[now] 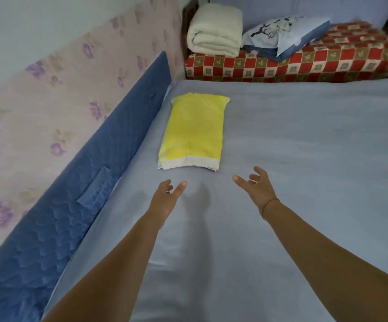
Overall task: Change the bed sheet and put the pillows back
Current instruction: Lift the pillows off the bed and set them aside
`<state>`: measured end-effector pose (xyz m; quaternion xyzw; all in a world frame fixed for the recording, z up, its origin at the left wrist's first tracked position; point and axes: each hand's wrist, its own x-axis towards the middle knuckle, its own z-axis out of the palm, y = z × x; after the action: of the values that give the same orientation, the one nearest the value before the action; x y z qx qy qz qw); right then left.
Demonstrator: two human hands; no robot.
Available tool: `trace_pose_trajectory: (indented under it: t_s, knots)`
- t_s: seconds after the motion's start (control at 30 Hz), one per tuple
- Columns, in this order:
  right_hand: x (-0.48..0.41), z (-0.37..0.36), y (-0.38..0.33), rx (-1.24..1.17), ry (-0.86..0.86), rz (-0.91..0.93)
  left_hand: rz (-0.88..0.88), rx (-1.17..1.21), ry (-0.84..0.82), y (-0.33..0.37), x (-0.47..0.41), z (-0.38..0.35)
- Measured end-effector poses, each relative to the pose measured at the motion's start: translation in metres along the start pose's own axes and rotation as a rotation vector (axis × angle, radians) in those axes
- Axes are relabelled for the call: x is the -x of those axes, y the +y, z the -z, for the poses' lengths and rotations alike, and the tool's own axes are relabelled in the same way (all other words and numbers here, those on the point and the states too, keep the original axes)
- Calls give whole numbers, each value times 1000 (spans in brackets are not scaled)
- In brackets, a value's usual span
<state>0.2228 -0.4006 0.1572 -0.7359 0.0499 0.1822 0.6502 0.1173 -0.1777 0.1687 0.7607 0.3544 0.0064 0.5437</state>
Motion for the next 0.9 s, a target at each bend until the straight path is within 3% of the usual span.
trace_pose_trajectory:
  t_s: [0.6, 0.9]
  knots:
    - [-173, -82, -4, 41, -54, -88, 92, -36, 33, 9, -173, 12]
    - [-291, -126, 7, 86, -3, -146, 151, -46, -9, 5, -325, 0]
